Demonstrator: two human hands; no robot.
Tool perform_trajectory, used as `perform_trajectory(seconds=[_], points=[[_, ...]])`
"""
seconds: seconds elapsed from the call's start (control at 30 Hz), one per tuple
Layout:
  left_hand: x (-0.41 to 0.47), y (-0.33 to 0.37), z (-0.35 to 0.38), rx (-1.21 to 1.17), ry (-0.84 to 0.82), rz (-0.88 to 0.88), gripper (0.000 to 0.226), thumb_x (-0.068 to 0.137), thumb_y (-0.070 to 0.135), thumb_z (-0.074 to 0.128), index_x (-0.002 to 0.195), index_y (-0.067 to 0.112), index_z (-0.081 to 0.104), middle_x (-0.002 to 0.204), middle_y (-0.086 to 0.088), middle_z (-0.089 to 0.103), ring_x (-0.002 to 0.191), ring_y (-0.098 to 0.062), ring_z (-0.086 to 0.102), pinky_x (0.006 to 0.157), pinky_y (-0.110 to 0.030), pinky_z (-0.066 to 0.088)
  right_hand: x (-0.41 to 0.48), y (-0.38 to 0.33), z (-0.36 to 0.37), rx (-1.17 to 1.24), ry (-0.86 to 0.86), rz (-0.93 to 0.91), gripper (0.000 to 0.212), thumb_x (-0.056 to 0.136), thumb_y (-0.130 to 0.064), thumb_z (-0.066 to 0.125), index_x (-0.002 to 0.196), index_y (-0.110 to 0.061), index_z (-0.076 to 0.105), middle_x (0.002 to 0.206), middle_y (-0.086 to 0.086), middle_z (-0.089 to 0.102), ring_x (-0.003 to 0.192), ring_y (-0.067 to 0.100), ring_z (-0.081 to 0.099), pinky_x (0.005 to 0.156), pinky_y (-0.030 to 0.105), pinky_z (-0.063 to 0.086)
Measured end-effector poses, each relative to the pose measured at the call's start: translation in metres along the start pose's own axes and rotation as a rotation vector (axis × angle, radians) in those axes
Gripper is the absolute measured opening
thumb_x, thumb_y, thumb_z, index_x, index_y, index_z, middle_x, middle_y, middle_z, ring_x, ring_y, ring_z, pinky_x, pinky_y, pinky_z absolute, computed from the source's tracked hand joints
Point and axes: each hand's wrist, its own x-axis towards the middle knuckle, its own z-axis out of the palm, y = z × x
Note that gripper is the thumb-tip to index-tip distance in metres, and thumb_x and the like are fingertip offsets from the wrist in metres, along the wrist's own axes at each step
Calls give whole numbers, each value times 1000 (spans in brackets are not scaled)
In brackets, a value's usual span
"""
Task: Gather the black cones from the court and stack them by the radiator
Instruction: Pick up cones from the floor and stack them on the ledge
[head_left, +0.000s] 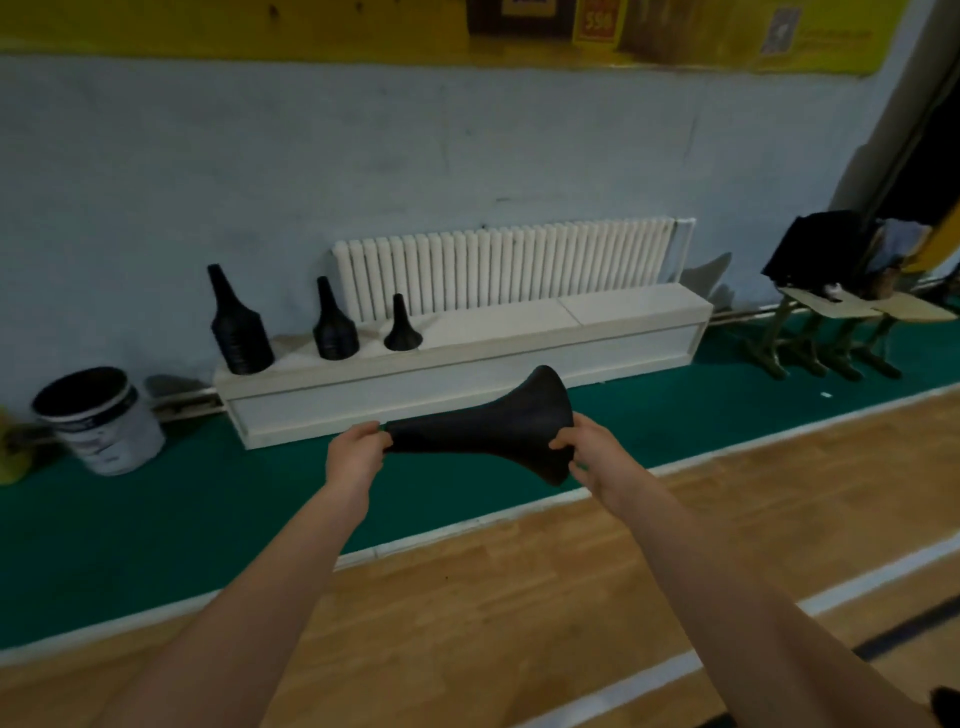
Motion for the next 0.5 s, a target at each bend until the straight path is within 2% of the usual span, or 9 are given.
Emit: perform_trajectory(seconds=[0.13,0.2,0.3,0.37,0.5], points=[[22,2,-16,-10,58,-5,43,89,10,61,131,11,56,121,-11,60,106,-23,58,96,-30,45,32,-12,26,-17,-58,13,34,89,8,44,115,-13,52,95,2,58,81,10,52,79,23,43],[34,4,-25,-20,95,-18,46,88,11,62,133,10,54,124,-11,58,108,-24,56,98,-31,44,48,-17,44,-23,-98,27,34,89,8,44,115,-13,53,92,0,58,81,10,52,74,20,43],[57,10,-40,-20,141,-30,44,89,7,60,132,8,54,115,-9,57,103,-24,54,93,-30,43,74,-22,75,-33,-152,44,37,88,7,43,117,-13,55,93,-1,59,82,9,53,63,18,41],[76,15,-54,-31,152,-46,43,89,6,59,132,7,54,108,-8,55,97,-23,52,88,-29,42,91,-27,97,-34,-190,48,38,89,7,43,118,-14,55,94,-1,60,83,9,53,62,18,40],[129,29,-89,-32,189,-60,46,87,3,59,132,6,54,108,-11,58,96,-24,54,88,-31,44,127,-43,147,-47,-241,51,38,88,6,43,119,-12,55,97,1,61,86,11,55,62,19,40]])
